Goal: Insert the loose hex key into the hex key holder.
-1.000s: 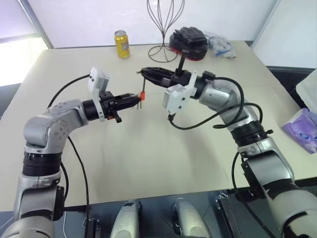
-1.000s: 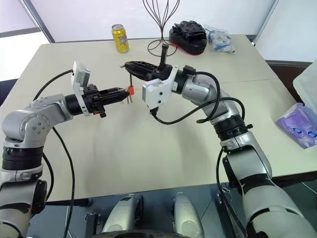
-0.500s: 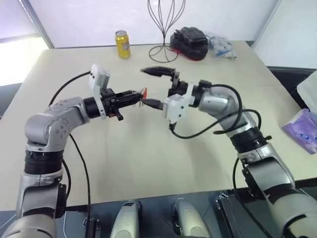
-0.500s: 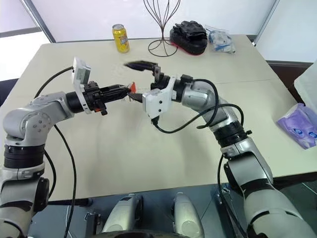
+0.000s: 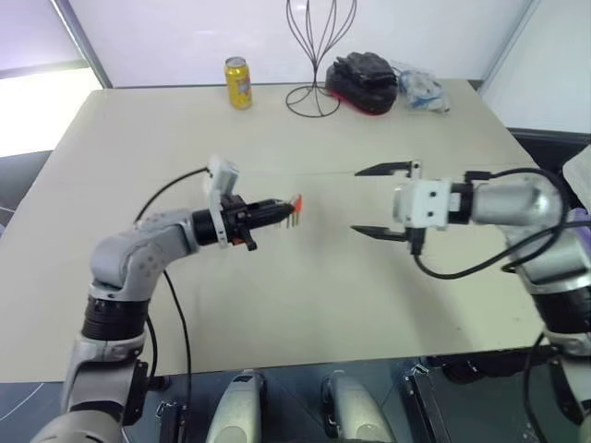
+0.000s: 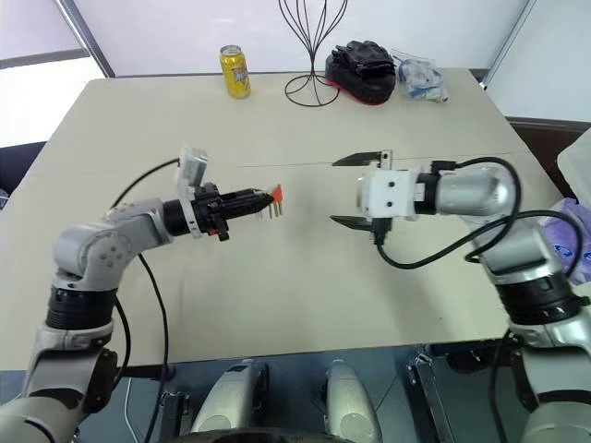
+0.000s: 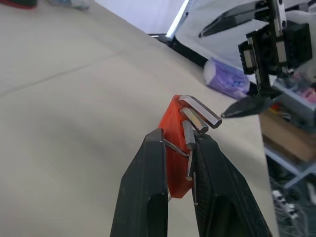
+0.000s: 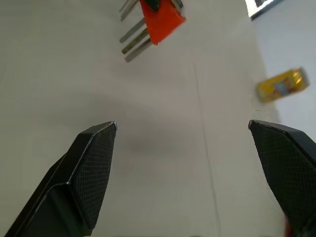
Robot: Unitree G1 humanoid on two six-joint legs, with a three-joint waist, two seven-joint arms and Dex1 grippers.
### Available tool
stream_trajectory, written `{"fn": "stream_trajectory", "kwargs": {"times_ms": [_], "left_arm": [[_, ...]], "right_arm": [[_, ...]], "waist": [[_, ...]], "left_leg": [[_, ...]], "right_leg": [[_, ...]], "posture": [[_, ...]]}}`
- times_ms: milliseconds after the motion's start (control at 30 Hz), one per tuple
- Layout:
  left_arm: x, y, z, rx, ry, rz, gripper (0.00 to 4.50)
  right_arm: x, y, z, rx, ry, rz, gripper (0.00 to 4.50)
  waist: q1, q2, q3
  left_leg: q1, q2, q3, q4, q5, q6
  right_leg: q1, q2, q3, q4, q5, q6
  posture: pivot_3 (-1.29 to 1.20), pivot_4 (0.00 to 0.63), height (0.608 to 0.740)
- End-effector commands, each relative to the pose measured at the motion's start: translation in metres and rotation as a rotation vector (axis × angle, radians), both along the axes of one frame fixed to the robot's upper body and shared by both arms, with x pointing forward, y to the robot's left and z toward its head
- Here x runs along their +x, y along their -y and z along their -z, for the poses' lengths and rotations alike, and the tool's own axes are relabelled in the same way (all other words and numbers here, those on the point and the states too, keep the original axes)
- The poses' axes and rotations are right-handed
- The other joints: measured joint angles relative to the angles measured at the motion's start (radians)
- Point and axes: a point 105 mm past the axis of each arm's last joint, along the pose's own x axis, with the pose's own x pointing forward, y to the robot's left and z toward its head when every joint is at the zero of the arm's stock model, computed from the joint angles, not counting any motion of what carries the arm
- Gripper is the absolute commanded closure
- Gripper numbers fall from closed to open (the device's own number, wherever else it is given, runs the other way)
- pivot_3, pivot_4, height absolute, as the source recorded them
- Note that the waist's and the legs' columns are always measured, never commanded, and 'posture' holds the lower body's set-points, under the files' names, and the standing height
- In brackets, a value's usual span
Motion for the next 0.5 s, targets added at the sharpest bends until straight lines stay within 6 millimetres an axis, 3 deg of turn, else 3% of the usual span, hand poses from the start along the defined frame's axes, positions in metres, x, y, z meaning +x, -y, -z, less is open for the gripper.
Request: {"fn": "stream_trajectory", "kwargs": {"times_ms": [33, 300, 500], "left_arm": [[-0.004, 0.017, -0.001, -0.042, -0.029, 0.052, 4.21], [0.0, 0.045, 0.017, -0.122, -0.204, 0.087, 4.21], [0.013, 0.044, 0.036, -0.163, -0.358, 0.026, 4.21]], "right_arm": [[-0.006, -0.003, -0.017, 0.034, 0.043, 0.009, 0.07], [-0.007, -0.002, -0.013, 0.015, 0.066, 0.045, 0.07], [-0.008, 0.0, -0.013, 0.023, 0.077, 0.071, 0.07]], "waist": [[-0.001, 0.0, 0.0], [-0.001, 0.0, 0.0], [-0.001, 0.0, 0.0]], "left_leg": [[0.0, 0.0, 0.0, 0.0, 0.0, 0.0], [0.001, -0.002, 0.0, 0.0, 0.0, 0.0], [0.001, -0.002, 0.0, 0.0, 0.0, 0.0]], "right_leg": [[0.0, 0.0, 0.0, 0.0, 0.0, 0.0], [0.0, 0.001, 0.0, 0.0, 0.0, 0.0], [0.001, 0.001, 0.0, 0.0, 0.0, 0.0]], "posture": [[0.0, 0.15, 0.74], [0.0, 0.15, 0.74], [0.0, 0.15, 0.74]]}}
